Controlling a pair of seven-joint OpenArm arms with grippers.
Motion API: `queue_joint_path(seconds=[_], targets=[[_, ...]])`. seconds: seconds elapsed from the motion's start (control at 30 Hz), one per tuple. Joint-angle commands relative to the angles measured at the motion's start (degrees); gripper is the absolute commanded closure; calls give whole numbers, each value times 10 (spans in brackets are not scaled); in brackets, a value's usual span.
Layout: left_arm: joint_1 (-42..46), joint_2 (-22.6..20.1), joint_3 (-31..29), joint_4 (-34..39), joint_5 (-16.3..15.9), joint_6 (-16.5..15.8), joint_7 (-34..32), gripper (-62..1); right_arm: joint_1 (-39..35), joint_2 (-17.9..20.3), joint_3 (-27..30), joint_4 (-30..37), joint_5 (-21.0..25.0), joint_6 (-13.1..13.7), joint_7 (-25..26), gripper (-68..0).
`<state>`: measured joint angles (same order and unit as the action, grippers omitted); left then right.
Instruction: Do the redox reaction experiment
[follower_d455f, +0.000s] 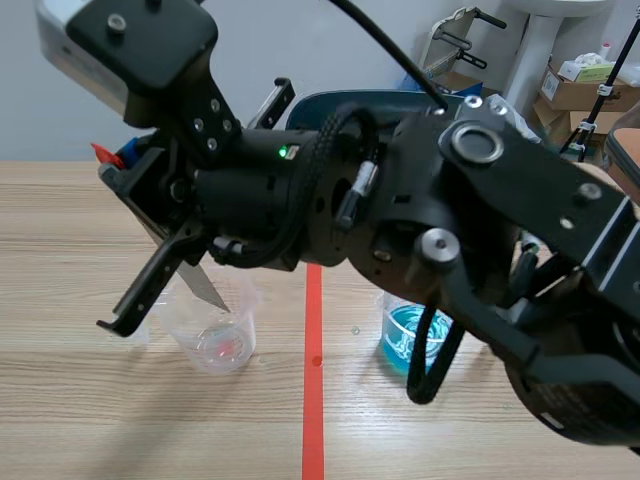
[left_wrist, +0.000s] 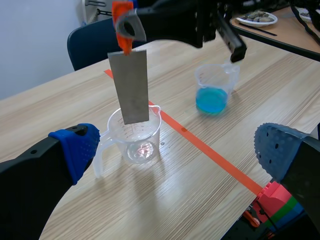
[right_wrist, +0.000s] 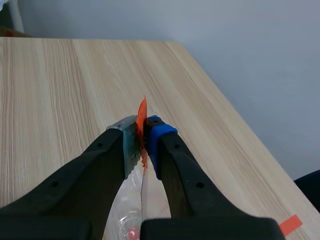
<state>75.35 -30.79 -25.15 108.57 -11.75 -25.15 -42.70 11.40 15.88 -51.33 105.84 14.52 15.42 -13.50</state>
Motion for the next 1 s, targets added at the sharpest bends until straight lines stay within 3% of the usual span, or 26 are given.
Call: queue_joint_path(seconds=[0.0,0.2,0.4,0.97], targets=[[1,3,3,5,-4,1,-8,-623,9,-2,11,20,14,-4,1,-8],[1,2,3,5,-4,1,-8,-623,17,-2,30,53,51,-3,-29,-8],[1,2,3,5,-4,1,-8,-623,45,-2,31,58,118,-2,-58,-8],[1,2,3,5,-4,1,-8,-623,53,-2,31,58,130,-2,-68,-8]])
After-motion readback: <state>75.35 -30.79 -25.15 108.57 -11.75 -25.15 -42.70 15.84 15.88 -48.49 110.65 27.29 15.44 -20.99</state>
